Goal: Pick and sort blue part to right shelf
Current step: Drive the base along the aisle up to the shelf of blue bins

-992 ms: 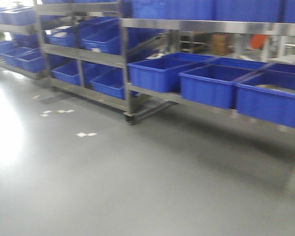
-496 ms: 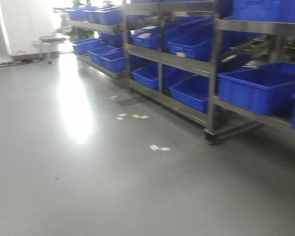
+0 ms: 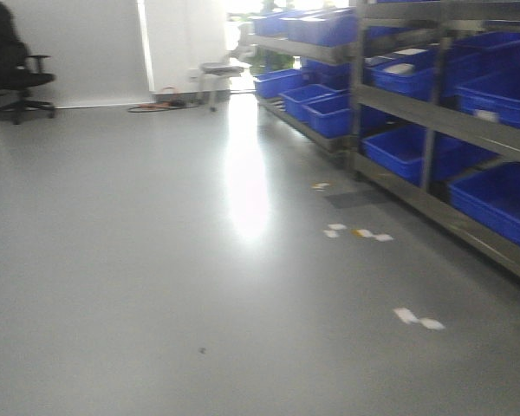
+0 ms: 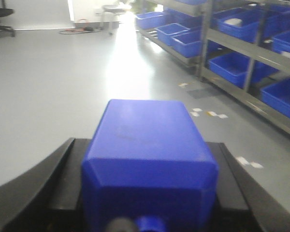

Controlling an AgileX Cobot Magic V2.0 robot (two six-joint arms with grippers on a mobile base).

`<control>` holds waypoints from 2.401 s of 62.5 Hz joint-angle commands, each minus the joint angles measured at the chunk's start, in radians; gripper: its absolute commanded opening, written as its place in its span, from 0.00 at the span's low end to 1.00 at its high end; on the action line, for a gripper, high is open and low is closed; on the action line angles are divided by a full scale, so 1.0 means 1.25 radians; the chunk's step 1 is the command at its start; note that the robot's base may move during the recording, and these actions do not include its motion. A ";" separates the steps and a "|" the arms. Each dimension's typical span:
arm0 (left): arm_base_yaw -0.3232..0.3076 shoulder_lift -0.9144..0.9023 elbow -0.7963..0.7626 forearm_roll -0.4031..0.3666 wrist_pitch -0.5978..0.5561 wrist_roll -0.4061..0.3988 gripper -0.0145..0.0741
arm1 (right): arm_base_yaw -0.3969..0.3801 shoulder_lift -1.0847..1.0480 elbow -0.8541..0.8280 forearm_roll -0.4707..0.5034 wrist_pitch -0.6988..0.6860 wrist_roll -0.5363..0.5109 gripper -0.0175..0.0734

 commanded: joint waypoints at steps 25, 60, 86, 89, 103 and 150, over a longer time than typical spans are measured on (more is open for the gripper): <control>0.001 0.011 -0.022 -0.006 -0.073 -0.005 0.54 | -0.004 0.008 -0.025 -0.006 -0.078 -0.007 0.53; 0.001 0.011 -0.022 -0.006 -0.073 -0.005 0.54 | -0.004 0.008 -0.025 -0.006 -0.078 -0.007 0.53; 0.001 0.011 -0.022 -0.006 -0.073 -0.005 0.54 | -0.004 0.008 -0.025 -0.006 -0.078 -0.007 0.53; 0.001 0.011 -0.022 -0.006 -0.073 -0.005 0.54 | -0.004 0.008 -0.025 -0.006 -0.078 -0.007 0.53; 0.001 0.011 -0.022 -0.006 -0.073 -0.005 0.54 | -0.004 0.008 -0.025 -0.006 -0.078 -0.007 0.53; 0.001 0.011 -0.022 -0.006 -0.073 -0.005 0.54 | -0.004 0.008 -0.025 -0.006 -0.078 -0.007 0.53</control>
